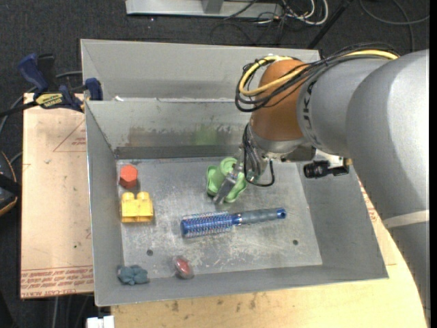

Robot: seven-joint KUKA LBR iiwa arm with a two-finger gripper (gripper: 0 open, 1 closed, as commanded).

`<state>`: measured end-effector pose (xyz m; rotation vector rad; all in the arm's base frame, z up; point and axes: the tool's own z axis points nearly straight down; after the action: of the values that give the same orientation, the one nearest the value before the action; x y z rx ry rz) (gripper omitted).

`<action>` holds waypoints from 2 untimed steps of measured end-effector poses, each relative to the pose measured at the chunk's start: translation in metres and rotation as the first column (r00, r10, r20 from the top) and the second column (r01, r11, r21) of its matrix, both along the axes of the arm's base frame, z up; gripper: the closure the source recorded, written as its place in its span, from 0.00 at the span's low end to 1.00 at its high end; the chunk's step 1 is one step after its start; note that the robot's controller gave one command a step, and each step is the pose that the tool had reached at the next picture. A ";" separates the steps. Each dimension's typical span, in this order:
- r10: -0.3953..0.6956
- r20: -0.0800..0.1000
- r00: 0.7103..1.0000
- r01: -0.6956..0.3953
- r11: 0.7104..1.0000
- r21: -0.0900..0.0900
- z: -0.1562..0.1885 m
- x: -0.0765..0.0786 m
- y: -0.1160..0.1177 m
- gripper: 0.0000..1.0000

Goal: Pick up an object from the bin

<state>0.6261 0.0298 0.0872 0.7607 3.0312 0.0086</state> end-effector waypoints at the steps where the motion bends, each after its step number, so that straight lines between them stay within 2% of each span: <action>1: -0.015 0.007 1.000 0.015 1.000 0.003 -0.007 0.006 -0.007 0.00; 2: -0.014 0.008 1.000 0.014 1.000 0.001 -0.007 0.006 -0.007 1.00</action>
Offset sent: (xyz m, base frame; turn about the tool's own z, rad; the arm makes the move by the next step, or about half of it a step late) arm -0.0015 -0.0090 -0.0172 0.0177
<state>0.6325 0.0228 0.0805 0.7803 3.0181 0.0135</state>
